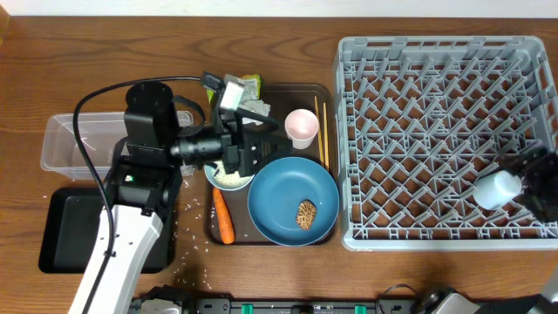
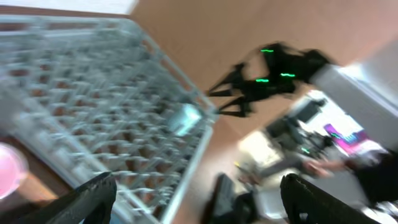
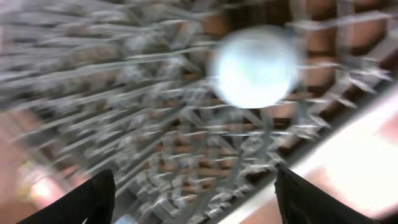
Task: Sort waste into correct bins and load items into the dishwasher rack
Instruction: 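Carry the blue cup with the right gripper into the dish rack, then grasp the pink cup with the left gripper and lift it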
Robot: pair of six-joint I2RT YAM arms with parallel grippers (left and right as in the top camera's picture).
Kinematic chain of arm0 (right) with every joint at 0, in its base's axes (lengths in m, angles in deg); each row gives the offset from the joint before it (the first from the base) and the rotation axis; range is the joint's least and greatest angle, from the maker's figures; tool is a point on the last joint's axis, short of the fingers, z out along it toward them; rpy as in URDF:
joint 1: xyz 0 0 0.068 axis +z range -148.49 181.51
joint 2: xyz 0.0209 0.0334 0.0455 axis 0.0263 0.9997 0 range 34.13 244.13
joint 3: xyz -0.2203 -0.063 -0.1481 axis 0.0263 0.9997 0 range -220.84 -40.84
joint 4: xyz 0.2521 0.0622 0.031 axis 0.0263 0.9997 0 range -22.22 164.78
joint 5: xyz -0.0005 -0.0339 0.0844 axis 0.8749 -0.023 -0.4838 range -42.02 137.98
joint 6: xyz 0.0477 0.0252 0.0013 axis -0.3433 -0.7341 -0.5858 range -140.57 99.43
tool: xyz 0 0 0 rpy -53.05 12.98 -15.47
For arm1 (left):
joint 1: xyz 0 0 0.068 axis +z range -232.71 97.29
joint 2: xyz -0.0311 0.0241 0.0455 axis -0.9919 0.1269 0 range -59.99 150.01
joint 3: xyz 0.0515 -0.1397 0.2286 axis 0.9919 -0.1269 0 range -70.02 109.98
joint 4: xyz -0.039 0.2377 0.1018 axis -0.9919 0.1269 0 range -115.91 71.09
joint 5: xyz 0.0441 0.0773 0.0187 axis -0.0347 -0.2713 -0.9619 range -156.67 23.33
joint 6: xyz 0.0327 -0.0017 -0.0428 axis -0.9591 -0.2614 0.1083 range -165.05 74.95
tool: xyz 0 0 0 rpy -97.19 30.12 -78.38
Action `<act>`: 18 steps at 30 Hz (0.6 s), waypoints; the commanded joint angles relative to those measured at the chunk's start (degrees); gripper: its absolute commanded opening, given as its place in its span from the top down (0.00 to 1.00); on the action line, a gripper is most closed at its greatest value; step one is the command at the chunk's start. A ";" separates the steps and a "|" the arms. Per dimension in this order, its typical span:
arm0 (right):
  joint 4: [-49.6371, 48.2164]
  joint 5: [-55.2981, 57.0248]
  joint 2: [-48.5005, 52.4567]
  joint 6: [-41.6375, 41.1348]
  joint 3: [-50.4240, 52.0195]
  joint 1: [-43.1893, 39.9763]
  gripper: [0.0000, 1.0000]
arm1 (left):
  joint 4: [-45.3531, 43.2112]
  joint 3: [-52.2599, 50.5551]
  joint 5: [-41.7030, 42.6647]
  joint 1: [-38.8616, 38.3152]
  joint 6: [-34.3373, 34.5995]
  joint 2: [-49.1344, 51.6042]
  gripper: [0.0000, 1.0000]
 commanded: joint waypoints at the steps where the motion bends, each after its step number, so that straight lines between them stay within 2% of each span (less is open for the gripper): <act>1: 1.07 -13.66 -2.05 6.40 -3.45 0.52 0.26 | 4.50 0.92 -18.97 -2.75 -6.97 0.09 0.15; 3: 1.16 -14.10 -4.02 7.45 -3.58 2.36 0.26 | 8.17 0.92 -30.88 -5.73 -10.86 1.86 0.15; 7: 1.60 -11.23 -7.43 7.78 -3.58 6.69 0.24 | 8.87 0.92 -44.50 -10.67 -14.25 8.02 0.16; 11: 2.08 -7.61 -8.66 7.78 -3.58 10.25 0.22 | 1.73 0.94 -52.39 -13.75 -14.29 17.05 0.16; 13: 2.93 -6.60 -8.63 7.80 -3.56 11.21 0.21 | -1.66 0.94 -56.39 -14.12 -13.14 21.55 0.20; 18: 4.94 -4.98 -8.63 7.85 -3.41 11.85 0.21 | -9.20 0.94 -58.38 -13.70 -9.25 30.01 0.20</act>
